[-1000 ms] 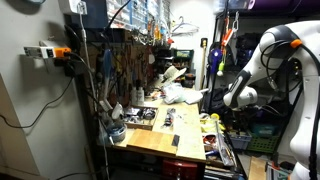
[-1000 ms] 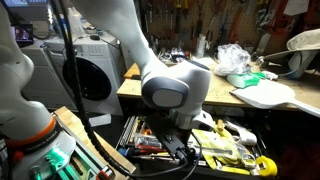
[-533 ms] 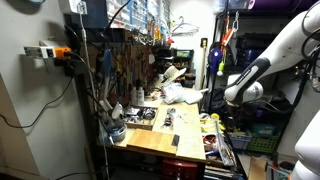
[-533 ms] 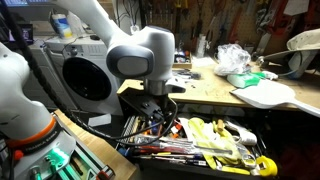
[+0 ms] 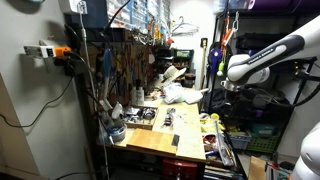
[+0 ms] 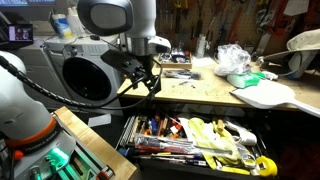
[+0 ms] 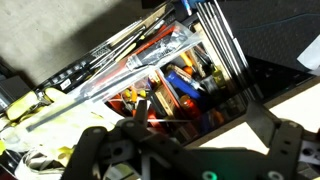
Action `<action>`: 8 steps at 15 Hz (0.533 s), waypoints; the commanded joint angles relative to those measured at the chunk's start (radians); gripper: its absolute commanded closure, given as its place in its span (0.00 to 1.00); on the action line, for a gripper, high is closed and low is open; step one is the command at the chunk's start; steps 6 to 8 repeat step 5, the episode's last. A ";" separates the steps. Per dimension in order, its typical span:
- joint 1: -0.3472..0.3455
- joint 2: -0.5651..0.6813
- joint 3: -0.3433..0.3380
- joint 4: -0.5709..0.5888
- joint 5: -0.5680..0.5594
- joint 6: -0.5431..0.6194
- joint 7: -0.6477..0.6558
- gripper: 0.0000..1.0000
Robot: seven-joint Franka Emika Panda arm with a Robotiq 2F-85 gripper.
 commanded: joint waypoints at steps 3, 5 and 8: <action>0.025 -0.030 -0.026 -0.001 -0.014 -0.010 0.010 0.00; 0.026 -0.018 -0.026 0.001 -0.014 -0.010 0.010 0.00; 0.026 -0.018 -0.026 0.001 -0.014 -0.010 0.010 0.00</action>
